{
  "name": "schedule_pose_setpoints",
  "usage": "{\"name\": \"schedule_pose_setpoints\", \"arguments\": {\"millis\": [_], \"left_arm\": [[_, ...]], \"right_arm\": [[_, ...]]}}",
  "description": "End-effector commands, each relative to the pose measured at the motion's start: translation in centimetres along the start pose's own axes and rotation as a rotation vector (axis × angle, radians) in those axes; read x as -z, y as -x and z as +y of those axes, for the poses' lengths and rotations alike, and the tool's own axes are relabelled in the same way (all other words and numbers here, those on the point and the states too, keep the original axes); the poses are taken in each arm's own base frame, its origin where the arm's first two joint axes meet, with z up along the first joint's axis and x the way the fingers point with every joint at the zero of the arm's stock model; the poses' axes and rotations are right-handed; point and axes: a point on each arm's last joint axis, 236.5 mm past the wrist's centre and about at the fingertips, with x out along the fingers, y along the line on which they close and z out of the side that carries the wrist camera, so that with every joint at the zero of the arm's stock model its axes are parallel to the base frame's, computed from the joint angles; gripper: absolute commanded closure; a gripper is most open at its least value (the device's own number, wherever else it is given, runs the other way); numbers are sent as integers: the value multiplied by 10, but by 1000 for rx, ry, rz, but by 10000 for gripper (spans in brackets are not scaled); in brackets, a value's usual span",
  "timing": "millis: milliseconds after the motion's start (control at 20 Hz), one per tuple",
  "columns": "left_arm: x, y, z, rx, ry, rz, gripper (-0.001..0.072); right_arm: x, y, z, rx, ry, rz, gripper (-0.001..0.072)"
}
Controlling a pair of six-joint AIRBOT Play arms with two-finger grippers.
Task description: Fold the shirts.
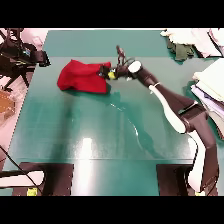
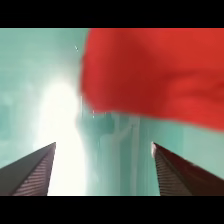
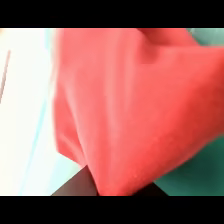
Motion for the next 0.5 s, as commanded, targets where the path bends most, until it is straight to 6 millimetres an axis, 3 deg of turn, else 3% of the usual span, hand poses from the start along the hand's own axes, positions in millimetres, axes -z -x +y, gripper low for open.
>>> {"name": "schedule_pose_setpoints", "arguments": {"millis": [0, 100, 250, 300, 400, 450], "left_arm": [[14, 3, -2, 9, 2, 56, 6], [23, 5, -10, 41, 10, 94, 6], [23, 21, -31, 123, 25, 83, 6], [22, 28, -37, 147, 28, 72, 6], [18, 45, -48, 188, 31, 42, 6], [17, 54, -53, 203, 31, 23, 6]], "right_arm": [[-67, 78, -11, 138, 53, -96, 692], [-110, 150, -34, 190, 14, -173, 693], [-171, 280, -71, 277, -40, -343, 693], [-189, 332, -85, 311, -73, -424, 693], [-207, 434, -111, 385, -134, -562, 693], [-207, 481, -122, 426, -160, -614, 693]]}}
